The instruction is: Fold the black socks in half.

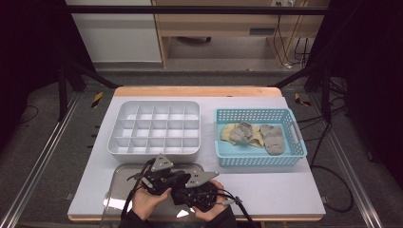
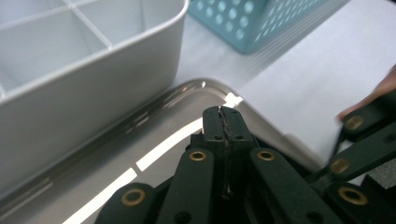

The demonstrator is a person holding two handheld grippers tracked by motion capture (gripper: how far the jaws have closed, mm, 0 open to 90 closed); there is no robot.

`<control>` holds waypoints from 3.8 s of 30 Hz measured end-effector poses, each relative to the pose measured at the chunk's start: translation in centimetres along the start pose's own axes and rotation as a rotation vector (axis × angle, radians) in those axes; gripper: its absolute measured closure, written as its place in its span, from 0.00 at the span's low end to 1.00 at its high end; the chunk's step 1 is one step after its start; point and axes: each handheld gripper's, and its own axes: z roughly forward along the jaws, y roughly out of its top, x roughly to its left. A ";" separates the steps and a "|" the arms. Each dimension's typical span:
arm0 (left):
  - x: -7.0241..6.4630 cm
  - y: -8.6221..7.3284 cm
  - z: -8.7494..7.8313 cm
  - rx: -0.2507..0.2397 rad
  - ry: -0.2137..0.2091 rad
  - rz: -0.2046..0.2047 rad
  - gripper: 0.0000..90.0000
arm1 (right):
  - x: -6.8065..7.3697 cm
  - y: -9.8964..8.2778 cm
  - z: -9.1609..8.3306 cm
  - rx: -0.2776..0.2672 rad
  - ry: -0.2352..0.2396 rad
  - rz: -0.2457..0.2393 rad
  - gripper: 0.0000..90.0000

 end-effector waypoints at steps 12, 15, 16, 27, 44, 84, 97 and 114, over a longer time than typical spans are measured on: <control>-1.2 -3.0 -1.2 -0.019 -0.017 -0.028 0.99 | -0.6 -0.8 -3.1 0.025 -0.053 -0.007 0.86; -1.7 -3.4 -1.2 -0.022 -0.024 -0.024 0.98 | -0.7 -0.7 -4.4 -0.019 -0.044 0.021 0.87; -1.9 -3.4 -1.2 -0.024 -0.026 -0.023 0.98 | -0.7 -0.6 -4.7 -0.035 -0.050 0.025 0.87; -3.0 -4.0 -1.2 -0.031 -0.012 -0.018 0.98 | -1.1 0.0 -6.7 -0.150 -0.101 0.079 0.92; -1.3 -4.6 -1.5 -0.070 0.002 -0.139 0.52 | -0.7 -3.5 -3.8 -0.021 -0.058 0.083 0.98; -0.1 -5.0 0.5 -0.045 -0.180 -0.263 0.36 | -1.0 -3.9 -3.6 -0.026 -0.077 0.085 1.00; -0.9 -5.0 0.7 -0.063 -0.287 -0.317 0.64 | -1.1 -4.0 -3.5 -0.030 -0.074 0.090 1.00; -0.5 -1.8 -3.2 -0.139 -0.179 -0.192 0.77 | -2.6 -3.9 -7.2 -0.176 -0.165 0.104 0.82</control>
